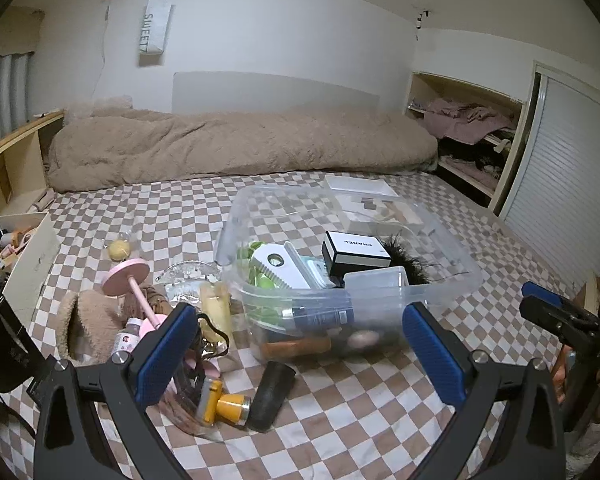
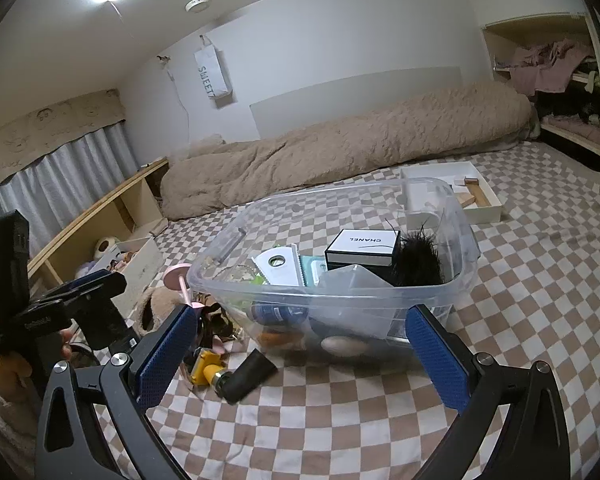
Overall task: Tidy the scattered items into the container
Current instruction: 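Withdraw both tools from the clear box back toward the scattered items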
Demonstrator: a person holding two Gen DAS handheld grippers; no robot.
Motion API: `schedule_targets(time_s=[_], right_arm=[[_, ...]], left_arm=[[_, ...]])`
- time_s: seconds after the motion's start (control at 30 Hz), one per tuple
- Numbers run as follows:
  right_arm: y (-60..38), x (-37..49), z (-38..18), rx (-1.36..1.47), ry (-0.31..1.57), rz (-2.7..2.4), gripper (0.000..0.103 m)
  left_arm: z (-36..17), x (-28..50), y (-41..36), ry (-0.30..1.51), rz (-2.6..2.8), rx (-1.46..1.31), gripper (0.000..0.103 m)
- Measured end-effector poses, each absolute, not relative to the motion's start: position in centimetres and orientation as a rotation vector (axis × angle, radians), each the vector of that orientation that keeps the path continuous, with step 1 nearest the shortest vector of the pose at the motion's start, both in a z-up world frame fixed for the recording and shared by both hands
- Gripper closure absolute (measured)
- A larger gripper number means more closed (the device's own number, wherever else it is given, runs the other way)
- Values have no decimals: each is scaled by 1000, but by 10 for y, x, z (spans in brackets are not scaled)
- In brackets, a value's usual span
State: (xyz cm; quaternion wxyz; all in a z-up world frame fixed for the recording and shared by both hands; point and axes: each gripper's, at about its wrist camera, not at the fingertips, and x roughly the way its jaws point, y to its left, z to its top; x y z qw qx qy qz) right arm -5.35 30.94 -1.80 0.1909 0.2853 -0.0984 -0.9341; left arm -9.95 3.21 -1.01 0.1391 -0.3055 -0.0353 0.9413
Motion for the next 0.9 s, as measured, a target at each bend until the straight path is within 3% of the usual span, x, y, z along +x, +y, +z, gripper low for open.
schedule_targets(time_s=[0.9], right_arm=[[266,-22,-35,635,-158,-2632,0]], left_arm=[[0,-39,-28,14,2945,-753,0]])
